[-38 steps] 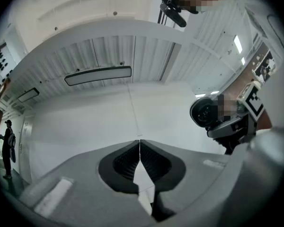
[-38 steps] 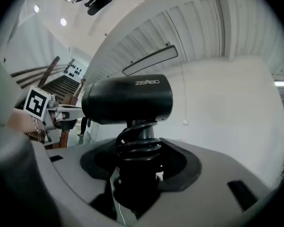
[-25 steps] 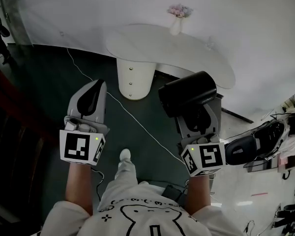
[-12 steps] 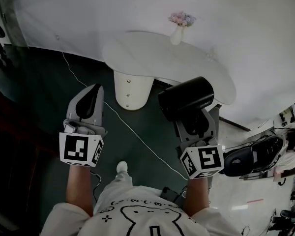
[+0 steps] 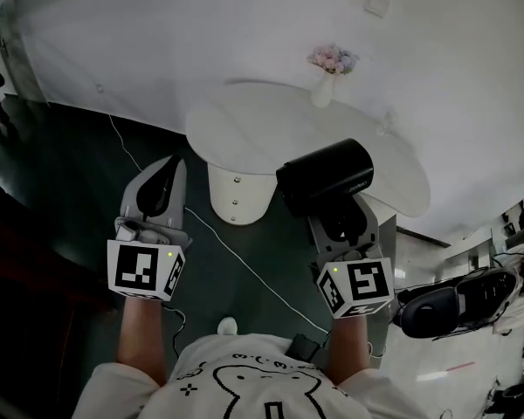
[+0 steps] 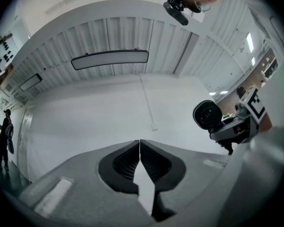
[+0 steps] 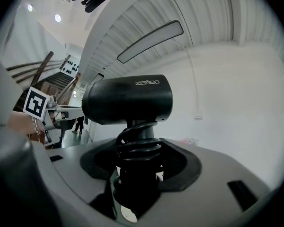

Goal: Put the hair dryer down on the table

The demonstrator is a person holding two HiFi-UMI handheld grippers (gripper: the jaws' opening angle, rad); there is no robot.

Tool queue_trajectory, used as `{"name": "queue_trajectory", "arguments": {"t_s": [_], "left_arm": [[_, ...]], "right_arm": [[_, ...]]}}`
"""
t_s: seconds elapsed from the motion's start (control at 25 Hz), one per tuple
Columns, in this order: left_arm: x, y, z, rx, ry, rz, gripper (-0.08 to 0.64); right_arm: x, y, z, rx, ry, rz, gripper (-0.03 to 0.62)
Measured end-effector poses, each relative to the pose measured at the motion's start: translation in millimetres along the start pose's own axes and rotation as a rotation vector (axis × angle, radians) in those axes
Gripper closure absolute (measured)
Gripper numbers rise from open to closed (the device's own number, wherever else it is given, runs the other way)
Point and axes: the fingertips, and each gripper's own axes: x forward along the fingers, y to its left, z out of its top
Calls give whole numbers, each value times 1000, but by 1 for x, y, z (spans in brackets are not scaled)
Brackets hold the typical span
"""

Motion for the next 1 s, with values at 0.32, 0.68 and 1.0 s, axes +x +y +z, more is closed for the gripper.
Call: {"name": "queue_trajectory", "arguments": {"t_s": [0.32,0.68,1.0], "left_arm": [[48,23,-14,9,5,2,538],[54,43,-36,16,-14,65,538],[60,94,-73,35,-16,102,539]], "right_arm": [[56,-6,-1,-34,20,35,348],[88,-13,-25,-20,4,61,348],[151,14,-46,-21,-3,78,348]]}}
